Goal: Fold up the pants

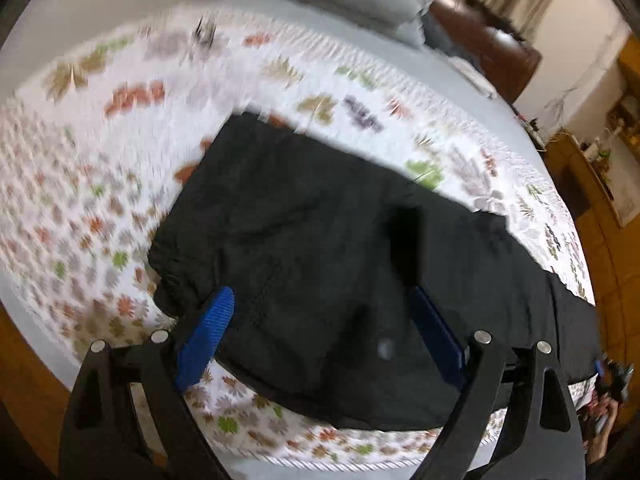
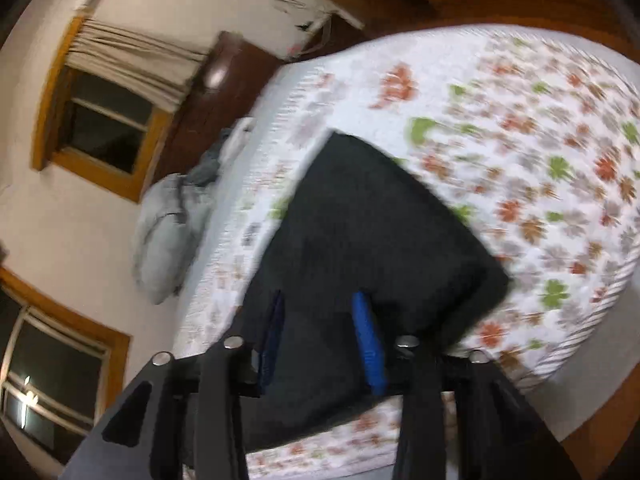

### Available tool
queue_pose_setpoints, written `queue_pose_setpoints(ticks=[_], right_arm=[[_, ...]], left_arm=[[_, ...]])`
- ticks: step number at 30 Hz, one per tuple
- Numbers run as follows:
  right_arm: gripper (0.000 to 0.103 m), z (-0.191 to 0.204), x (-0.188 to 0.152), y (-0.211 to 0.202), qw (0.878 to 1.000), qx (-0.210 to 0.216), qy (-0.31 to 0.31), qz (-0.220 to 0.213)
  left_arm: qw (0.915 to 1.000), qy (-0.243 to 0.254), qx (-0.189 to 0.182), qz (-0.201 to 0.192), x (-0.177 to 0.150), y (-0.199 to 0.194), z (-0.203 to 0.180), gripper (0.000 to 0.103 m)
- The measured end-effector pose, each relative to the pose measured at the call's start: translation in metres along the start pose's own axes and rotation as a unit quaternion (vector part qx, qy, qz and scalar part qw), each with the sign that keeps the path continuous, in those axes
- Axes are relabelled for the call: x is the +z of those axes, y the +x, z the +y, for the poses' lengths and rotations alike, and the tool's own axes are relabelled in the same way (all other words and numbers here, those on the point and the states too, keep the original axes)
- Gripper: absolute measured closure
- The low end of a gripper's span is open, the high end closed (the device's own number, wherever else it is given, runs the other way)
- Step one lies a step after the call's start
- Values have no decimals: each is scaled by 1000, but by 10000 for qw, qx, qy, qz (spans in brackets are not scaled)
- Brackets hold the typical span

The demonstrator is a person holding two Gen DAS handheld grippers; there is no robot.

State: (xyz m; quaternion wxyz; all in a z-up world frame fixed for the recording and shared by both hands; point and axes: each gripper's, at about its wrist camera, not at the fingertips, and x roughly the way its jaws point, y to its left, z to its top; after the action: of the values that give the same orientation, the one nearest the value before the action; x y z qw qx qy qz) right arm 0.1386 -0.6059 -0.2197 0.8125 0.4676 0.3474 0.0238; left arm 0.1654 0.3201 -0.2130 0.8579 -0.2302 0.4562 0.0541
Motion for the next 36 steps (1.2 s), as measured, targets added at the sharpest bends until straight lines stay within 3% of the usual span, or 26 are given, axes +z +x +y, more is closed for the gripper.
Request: queue_pose_setpoints(ticks=[2, 5, 7, 9, 11, 17, 19, 21, 25, 30, 36], right_arm=[[103, -16, 2, 3, 9998, -172, 65, 70], [103, -32, 4, 0, 9996, -68, 245, 118], [97, -28, 7, -14, 9997, 85, 233, 11], [65, -25, 9, -36, 9991, 246, 245, -249], [55, -27, 9, -54, 9983, 234, 342, -421], [53, -55, 6, -59, 9947, 511, 827, -344], [51, -65, 4, -51, 9932, 578, 967, -303], [42, -73, 0, -43, 9924, 487, 1102, -234], [42, -75, -7, -39, 9916, 581, 1116, -294], [31, -79, -8, -35, 9896, 826, 1122, -361], [32, -73, 3, -22, 9900, 1031, 908, -308]], left_arm=[[10000, -30, -56, -25, -1, 6, 3, 13], [9992, 331, 212, -10, -5, 13, -9, 9], [9977, 573, 368, -38, -8, 11, -18, 9], [9987, 470, 76, -165, -10, 1, -18, 9], [9990, 233, -149, -343, -14, -10, -10, 9], [9937, -752, -549, -619, -28, -19, 21, 9], [9935, -780, -504, -653, -32, -19, 20, 8], [9940, -798, -462, -592, -35, -16, 17, 8], [9937, -899, -370, -551, -40, -10, 18, 8], [9884, -1259, -519, -668, -42, -10, 26, 8], [9893, -1253, -413, -622, -40, -5, 20, 7]])
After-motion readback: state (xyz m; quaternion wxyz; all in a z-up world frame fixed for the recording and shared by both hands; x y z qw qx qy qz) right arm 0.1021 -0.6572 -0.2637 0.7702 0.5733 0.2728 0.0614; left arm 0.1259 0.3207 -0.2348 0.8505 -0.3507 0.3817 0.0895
